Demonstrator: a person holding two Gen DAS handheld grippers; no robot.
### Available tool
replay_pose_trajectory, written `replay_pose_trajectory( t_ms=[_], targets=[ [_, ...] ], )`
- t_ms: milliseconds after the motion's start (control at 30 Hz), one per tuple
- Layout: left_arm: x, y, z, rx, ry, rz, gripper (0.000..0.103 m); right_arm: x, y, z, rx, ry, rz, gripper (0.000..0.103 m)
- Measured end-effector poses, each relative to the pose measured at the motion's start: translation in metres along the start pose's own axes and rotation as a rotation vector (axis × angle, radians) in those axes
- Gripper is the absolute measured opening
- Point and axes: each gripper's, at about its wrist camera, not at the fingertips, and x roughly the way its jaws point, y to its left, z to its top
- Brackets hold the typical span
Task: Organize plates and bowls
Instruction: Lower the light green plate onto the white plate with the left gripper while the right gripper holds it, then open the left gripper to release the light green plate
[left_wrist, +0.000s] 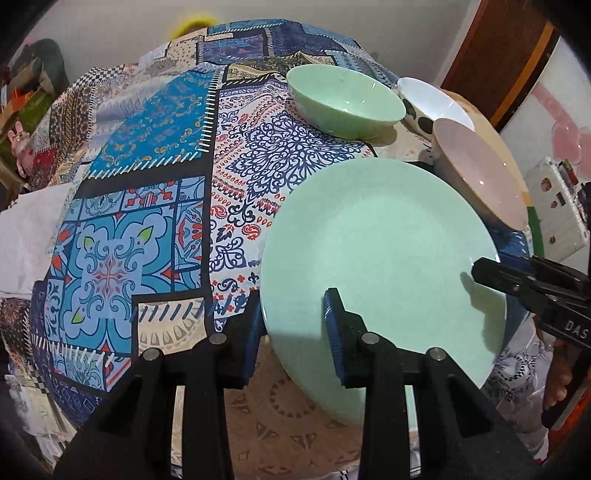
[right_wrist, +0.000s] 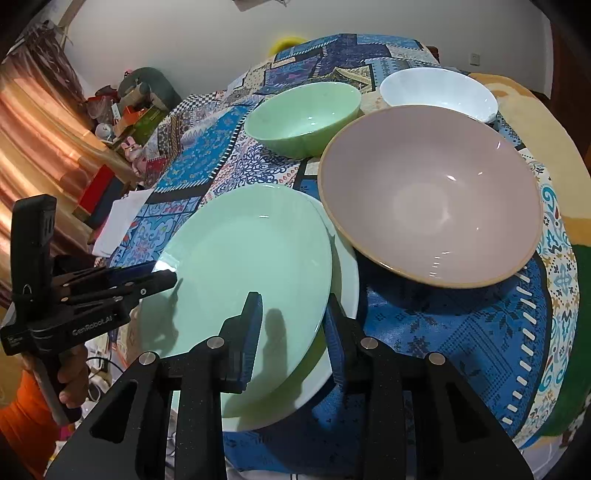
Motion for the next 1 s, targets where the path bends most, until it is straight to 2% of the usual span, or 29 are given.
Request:
replay_pose_trajectory(
  t_ms=[367, 567, 633, 700, 767, 833, 900, 1000],
  targets=[
    [0.001, -0.003, -0.001, 0.016, -0.018, 0.015, 0.034, -0.007, 0.005, -0.004, -0.014, -0.026, -0.039, 0.031],
    [-0.007, -0.002, -0.008, 0.017, -0.009, -0.002, 0.038, -0.030, 0.009, -0.003, -0.045, -0.105, -0.099, 0.031],
    [-0.015, -0.001, -0.009, 0.018, -0.024, 0.001, 0.041, -0.036, 0.011, -0.002, -0.057, -0.131, -0.118, 0.034],
    [-0.027, -0.001, -0.010, 0.019, -0.062, 0.010, 0.052, -0.044, 0.012, 0.000, -0.069, -0.161, -0.140, 0.036],
    [-0.039, -0.003, -0.009, 0.022, -0.101, 0.012, 0.056, -0.049, 0.012, 0.001, -0.078, -0.179, -0.148, 0.039],
    [-0.051, -0.006, -0.006, 0.028, -0.132, 0.006, 0.060, -0.056, 0.010, 0.003, -0.081, -0.206, -0.155, 0.048],
    [-0.060, -0.011, -0.002, 0.031, -0.163, -0.006, 0.065, -0.061, 0.009, 0.004, -0.084, -0.234, -0.171, 0.051],
    [-0.070, -0.021, 0.007, 0.041, -0.201, -0.024, 0.067, -0.069, 0.004, 0.008, -0.080, -0.269, -0.185, 0.052]
  ],
)
